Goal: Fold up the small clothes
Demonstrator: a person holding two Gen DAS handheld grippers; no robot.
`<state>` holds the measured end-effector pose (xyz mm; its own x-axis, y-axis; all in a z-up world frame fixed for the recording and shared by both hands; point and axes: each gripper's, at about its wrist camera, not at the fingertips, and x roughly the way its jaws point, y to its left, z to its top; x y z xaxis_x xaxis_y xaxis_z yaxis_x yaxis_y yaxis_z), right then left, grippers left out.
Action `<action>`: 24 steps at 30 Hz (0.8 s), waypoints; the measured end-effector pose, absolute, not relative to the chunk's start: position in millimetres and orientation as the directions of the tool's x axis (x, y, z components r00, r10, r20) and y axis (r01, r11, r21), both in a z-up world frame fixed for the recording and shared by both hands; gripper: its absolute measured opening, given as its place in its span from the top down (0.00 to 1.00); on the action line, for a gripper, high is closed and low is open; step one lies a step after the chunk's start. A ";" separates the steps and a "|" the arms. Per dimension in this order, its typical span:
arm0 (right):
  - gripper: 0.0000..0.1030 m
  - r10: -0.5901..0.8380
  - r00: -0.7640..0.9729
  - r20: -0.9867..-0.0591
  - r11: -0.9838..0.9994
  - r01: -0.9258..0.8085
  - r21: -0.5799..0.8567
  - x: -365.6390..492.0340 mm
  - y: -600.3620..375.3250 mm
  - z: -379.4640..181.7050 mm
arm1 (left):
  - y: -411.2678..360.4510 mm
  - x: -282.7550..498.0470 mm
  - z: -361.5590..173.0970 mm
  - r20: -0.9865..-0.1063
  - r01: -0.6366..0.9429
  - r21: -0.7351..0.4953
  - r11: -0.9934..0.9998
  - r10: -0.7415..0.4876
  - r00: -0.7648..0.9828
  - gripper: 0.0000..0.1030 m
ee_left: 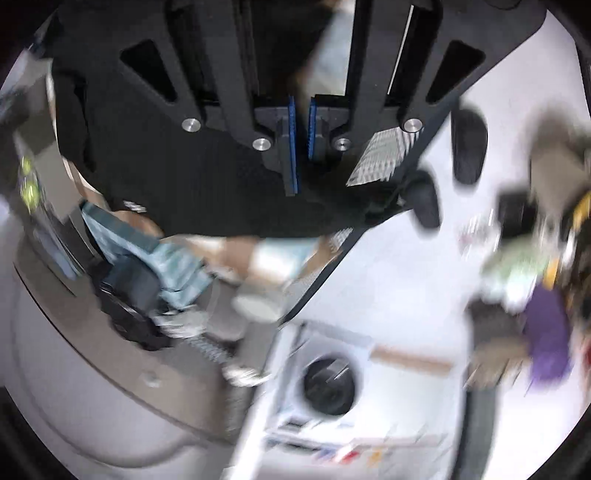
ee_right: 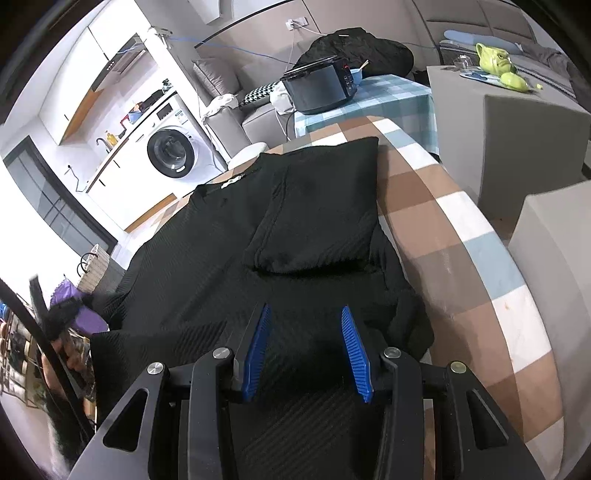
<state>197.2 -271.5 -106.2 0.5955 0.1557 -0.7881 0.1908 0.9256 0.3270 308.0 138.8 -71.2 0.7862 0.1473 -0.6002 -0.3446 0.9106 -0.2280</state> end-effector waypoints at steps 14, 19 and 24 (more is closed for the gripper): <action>0.60 0.150 0.590 -0.793 0.926 0.197 0.322 186.4 -275.7 -104.6 | 26.2 356.0 -91.9 -0.667 0.084 -0.255 0.963 -0.238 0.706 0.37; 0.60 0.159 0.590 -0.792 0.918 0.207 0.338 186.8 -276.8 -107.7 | 54.2 358.3 -102.8 -0.680 -0.022 -0.265 0.964 -0.171 0.713 0.37; 0.60 0.167 0.592 -0.789 0.922 0.191 0.338 186.9 -269.8 -103.5 | 70.9 372.3 -120.5 -0.691 -0.057 -0.372 0.927 -0.235 0.684 0.37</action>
<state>186.9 -269.8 -103.5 0.5917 0.1670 -0.7887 0.1907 0.9215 0.3382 372.3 70.9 -120.5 0.6838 -0.2351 -0.6908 -0.0568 0.9267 -0.3716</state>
